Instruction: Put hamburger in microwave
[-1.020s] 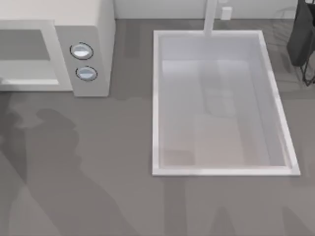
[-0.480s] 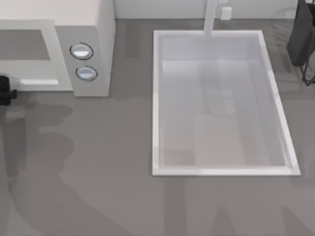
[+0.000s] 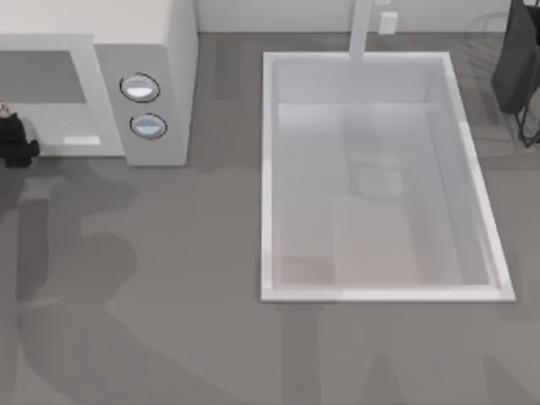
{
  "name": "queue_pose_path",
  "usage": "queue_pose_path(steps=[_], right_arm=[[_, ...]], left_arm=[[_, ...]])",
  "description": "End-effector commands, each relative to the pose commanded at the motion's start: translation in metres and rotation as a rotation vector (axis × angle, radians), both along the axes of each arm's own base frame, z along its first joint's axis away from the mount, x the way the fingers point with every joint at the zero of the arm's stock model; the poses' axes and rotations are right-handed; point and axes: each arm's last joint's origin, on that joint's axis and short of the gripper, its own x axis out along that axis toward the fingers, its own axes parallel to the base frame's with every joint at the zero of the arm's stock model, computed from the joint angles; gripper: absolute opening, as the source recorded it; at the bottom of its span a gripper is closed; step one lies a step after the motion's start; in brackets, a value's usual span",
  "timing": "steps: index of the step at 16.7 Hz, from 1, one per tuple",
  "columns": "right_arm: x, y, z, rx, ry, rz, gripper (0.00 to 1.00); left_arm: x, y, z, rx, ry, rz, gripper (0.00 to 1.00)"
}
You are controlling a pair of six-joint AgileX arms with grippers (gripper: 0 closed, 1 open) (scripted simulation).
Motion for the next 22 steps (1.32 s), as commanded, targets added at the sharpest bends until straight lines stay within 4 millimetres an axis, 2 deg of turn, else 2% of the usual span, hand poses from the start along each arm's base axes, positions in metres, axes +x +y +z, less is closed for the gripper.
queue_pose_path(steps=[3, 6, 8, 13, 16, 18, 22], right_arm=[[0.0, 0.0, 0.0, 0.0, 0.0, 0.0, 1.0], [0.0, 0.0, 0.0, 0.0, 0.0, 0.0, 1.0], [0.0, 0.0, 0.0, 0.0, 0.0, 0.0, 1.0], [0.0, 0.0, 0.0, 0.0, 0.0, 0.0, 1.0], [0.0, 0.0, 0.0, 0.0, 0.0, 0.0, 1.0], [0.0, 0.0, 0.0, 0.0, 0.0, 0.0, 1.0], [0.0, 0.0, 0.0, 0.0, 0.0, 0.0, 1.0]], left_arm=[[0.001, 0.001, 0.002, 0.004, -0.004, 0.001, 0.0], [0.016, 0.003, -0.004, 0.003, 0.006, 0.005, 0.0], [0.038, 0.004, -0.009, 0.002, 0.01, 0.005, 0.0], [0.114, 0.004, -0.011, 0.005, -0.021, 0.002, 0.0], [0.141, 0.0, -0.017, 0.002, -0.01, 0.001, 0.0], [0.149, -0.003, -0.02, 0.0, -0.001, 0.0, 0.0], [0.15, -0.003, -0.02, 0.0, 0.0, 0.0, 0.0]])
